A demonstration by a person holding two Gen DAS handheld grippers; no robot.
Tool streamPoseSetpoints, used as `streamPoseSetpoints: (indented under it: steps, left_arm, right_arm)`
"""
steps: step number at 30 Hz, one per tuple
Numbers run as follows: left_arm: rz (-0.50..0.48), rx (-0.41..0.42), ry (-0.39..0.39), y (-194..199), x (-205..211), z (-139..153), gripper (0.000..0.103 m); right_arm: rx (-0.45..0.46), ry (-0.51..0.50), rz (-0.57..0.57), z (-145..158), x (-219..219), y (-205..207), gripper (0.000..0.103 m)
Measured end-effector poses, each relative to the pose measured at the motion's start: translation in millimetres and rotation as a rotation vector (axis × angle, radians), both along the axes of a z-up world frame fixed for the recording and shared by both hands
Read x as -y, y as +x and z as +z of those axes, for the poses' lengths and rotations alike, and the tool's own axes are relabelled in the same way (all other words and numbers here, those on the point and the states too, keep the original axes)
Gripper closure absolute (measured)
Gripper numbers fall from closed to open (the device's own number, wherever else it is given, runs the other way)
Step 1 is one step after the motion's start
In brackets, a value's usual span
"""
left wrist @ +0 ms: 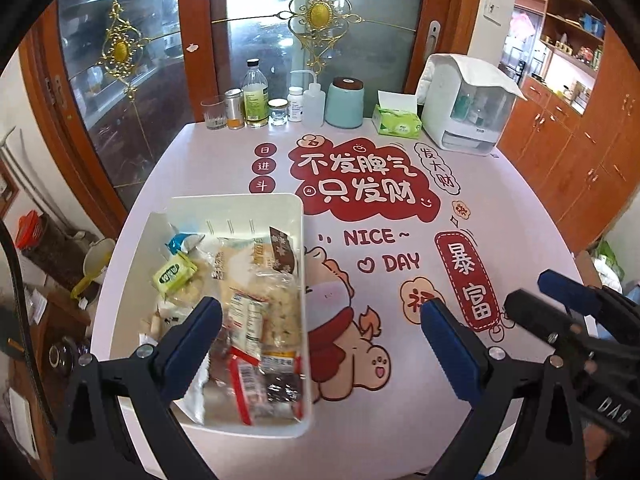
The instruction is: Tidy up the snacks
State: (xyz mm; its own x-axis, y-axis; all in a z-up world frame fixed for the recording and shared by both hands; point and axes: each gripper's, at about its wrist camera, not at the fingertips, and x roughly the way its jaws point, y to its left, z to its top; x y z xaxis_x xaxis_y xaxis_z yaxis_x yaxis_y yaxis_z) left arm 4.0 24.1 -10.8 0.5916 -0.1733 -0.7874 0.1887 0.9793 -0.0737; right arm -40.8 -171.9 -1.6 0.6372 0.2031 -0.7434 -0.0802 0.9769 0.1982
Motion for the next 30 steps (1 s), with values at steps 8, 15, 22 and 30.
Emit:
streamPoseSetpoints:
  steps: [8,15,22,30]
  left_arm:
    - [0.087,-0.007,0.025,-15.8,18.2,-0.3,0.004]
    - [0.122,0.017,0.061,-24.7,26.1,2.3,0.004]
    - [0.133,-0.004,0.089,-23.7,29.6,-0.7,0.004]
    - [0.117,-0.027,0.102,-24.2,27.1,-5.0,0.004]
  right_arm:
    - [0.015,-0.055,-0.024,1.5,18.8,-4.7,0.044]
    - [0.008,-0.091,-0.003,-1.9,24.1,-2.1,0.044]
    - [0.018,-0.102,0.003,-0.9,22.8,-4.7,0.044]
    - [-0.005,-0.108,-0.016,-4.2,20.7,-6.4,0.044]
